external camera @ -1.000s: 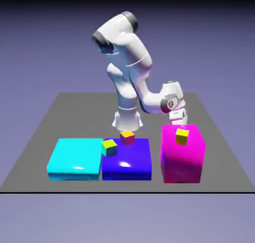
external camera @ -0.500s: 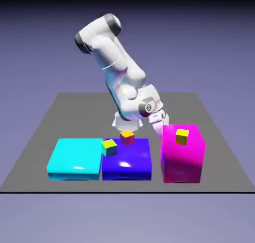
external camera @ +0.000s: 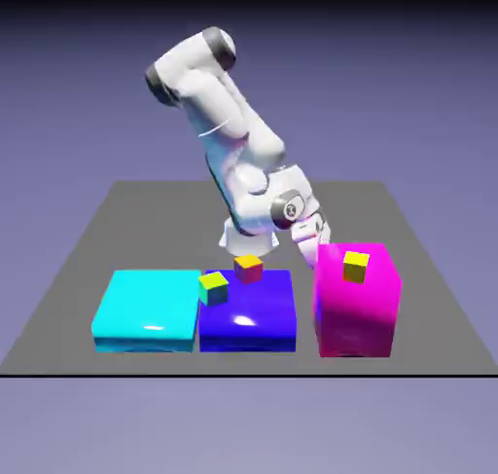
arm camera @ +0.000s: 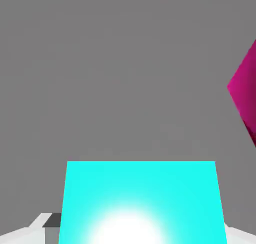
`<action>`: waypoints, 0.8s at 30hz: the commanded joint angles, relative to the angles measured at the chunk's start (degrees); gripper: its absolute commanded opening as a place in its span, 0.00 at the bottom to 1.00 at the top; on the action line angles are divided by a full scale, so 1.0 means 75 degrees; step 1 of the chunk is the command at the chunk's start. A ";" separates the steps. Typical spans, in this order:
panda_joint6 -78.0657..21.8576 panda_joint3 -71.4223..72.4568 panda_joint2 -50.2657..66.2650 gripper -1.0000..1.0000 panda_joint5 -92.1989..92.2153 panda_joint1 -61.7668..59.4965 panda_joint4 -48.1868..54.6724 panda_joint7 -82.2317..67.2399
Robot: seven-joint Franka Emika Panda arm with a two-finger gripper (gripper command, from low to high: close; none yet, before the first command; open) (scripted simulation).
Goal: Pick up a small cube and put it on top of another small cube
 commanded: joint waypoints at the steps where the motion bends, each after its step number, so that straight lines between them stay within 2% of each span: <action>1: -0.0089 -0.0101 -0.0147 0.00 0.0075 0.0276 0.0036 -0.0247; 18: -0.1785 0.0865 -0.4066 0.00 0.5648 0.4875 0.0323 -0.3854; 24: -0.2392 0.0506 -0.5457 0.00 0.7641 0.5910 0.0384 -0.4995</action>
